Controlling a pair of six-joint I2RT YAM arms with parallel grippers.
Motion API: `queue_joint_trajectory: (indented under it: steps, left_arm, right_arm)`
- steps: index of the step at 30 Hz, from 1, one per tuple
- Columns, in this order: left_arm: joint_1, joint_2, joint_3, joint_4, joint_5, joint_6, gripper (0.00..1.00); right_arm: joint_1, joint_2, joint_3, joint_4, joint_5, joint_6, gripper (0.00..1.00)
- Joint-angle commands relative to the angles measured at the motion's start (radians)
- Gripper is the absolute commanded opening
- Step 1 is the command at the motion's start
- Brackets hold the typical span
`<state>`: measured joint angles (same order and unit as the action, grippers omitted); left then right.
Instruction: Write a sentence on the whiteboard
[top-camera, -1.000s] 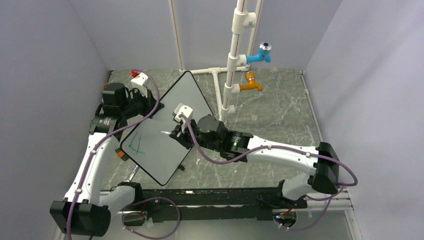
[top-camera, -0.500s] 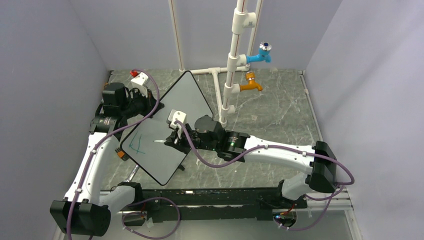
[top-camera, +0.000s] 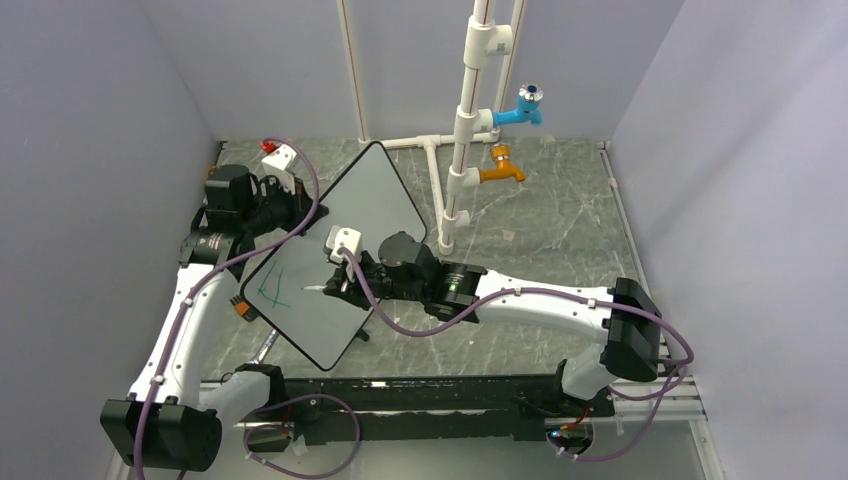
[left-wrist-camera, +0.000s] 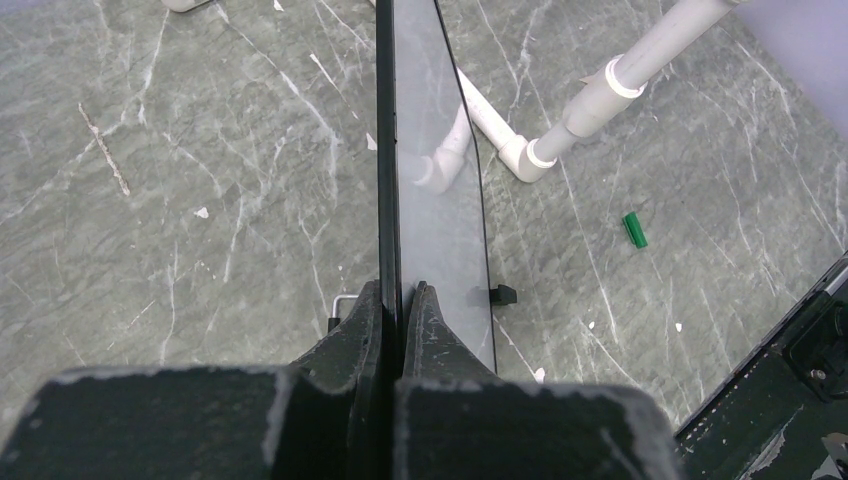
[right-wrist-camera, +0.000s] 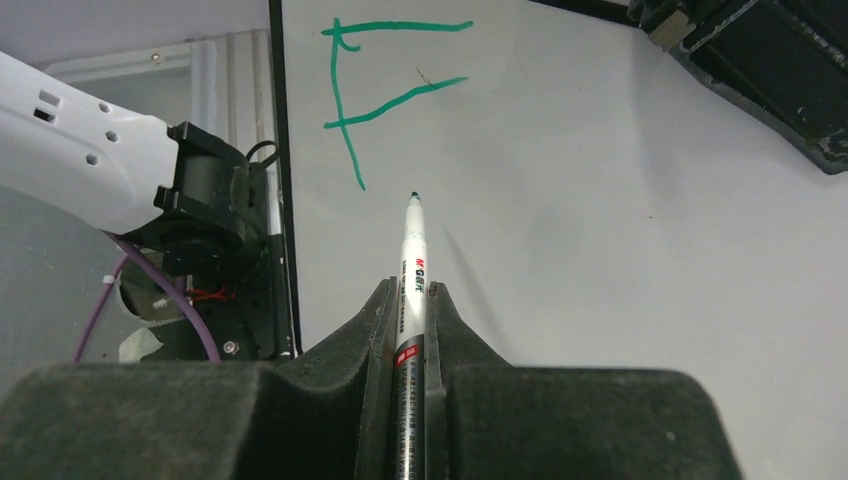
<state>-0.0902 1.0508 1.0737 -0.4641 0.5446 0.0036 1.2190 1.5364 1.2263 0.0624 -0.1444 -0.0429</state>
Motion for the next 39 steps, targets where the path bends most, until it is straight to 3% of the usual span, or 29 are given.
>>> queue_joint_trajectory:
  steps: [1, 24, 39]
  left_arm:
    - [-0.005, 0.030, -0.053, -0.067, -0.093, 0.143, 0.00]
    - [-0.005, 0.022, -0.057, -0.064, -0.087, 0.139, 0.00]
    - [-0.005, 0.024, -0.057, -0.064, -0.083, 0.140, 0.00]
  right_arm:
    - [0.005, -0.003, 0.054, 0.070, -0.024, -0.016, 0.00]
    - [-0.025, 0.059, 0.121, 0.086, 0.093, 0.000, 0.00]
    - [-0.038, 0.099, 0.161, 0.064, 0.027, 0.019, 0.00]
